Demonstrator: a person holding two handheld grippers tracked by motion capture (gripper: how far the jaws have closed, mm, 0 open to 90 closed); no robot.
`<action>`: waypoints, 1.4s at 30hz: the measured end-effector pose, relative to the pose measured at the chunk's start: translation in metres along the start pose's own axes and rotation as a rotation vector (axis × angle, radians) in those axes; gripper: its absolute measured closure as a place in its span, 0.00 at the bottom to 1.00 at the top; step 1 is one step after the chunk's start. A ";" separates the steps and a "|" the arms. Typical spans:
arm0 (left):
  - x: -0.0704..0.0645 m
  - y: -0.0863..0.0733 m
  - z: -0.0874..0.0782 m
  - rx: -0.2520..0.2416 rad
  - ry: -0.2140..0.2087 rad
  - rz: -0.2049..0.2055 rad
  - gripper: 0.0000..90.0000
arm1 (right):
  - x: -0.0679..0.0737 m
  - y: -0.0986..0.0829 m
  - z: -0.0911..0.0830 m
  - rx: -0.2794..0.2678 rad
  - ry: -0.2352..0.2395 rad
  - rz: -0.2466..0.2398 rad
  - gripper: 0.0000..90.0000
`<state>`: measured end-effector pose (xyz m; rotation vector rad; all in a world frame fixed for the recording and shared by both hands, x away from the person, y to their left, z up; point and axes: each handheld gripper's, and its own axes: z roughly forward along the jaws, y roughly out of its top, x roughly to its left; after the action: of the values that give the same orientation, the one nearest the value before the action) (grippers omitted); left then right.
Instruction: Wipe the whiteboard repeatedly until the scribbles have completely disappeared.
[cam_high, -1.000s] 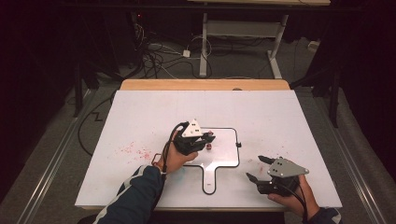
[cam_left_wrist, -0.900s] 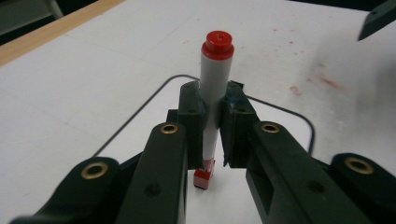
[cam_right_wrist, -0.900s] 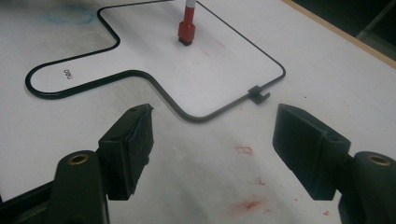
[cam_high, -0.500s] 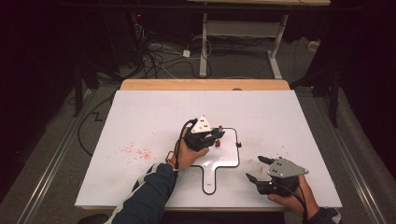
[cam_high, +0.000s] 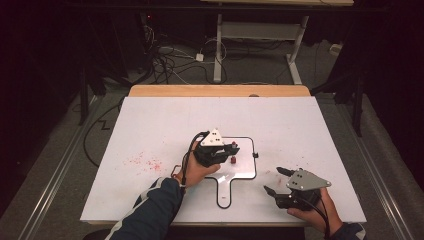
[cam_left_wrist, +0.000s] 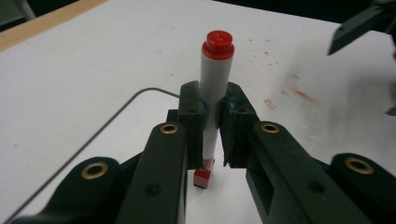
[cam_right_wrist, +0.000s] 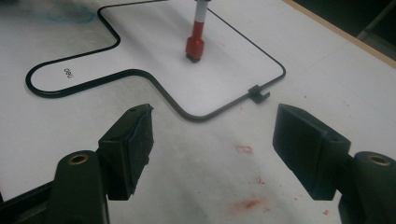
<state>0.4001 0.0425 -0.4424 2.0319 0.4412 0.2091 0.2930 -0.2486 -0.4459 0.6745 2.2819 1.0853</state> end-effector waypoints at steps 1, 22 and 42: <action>-0.004 0.000 0.000 0.000 -0.007 0.009 0.88 | 0.000 0.000 0.000 0.001 0.001 0.000 0.33; 0.033 0.006 0.013 -0.022 0.176 -0.012 0.88 | 0.001 0.000 0.001 0.003 0.008 -0.007 0.33; 0.017 0.017 0.031 -0.014 0.050 -0.003 0.88 | -0.001 -0.001 0.000 0.000 0.001 -0.003 0.33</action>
<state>0.4293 0.0165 -0.4429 2.0154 0.4728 0.2615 0.2930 -0.2496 -0.4462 0.6704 2.2835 1.0845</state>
